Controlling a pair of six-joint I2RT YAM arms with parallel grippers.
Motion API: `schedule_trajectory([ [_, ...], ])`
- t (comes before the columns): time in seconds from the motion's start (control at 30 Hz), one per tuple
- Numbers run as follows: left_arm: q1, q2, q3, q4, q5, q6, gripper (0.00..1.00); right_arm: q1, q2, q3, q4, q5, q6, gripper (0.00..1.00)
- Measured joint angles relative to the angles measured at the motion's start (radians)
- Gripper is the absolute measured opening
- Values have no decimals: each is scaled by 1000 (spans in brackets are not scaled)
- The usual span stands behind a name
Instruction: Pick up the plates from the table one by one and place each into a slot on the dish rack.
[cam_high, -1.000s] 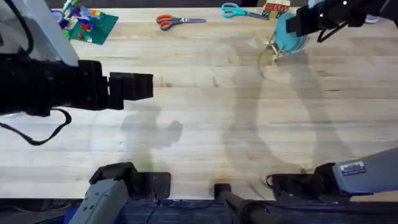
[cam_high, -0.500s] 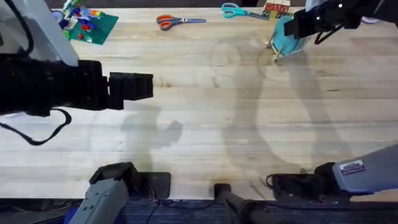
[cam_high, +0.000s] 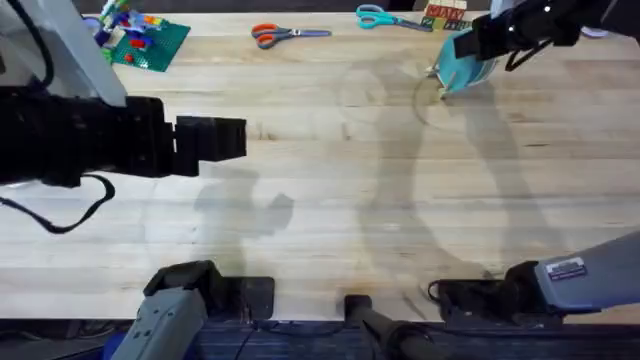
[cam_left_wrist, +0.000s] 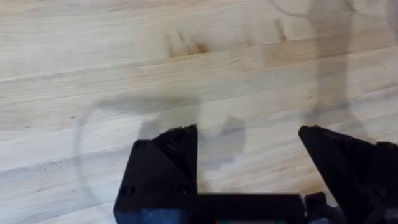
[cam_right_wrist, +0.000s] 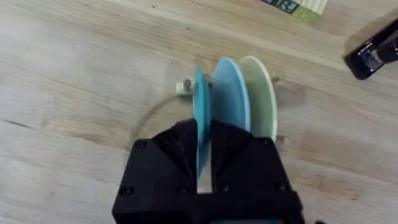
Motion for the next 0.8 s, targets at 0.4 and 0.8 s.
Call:
schedule_trajectory([
  [0.4, 0, 0, 0, 0, 0, 0, 993, 0, 0, 0, 0, 0, 0, 146],
  [0.8, 0, 0, 0, 0, 0, 0, 993, 0, -38, 0, -1, 78, 0, 149],
])
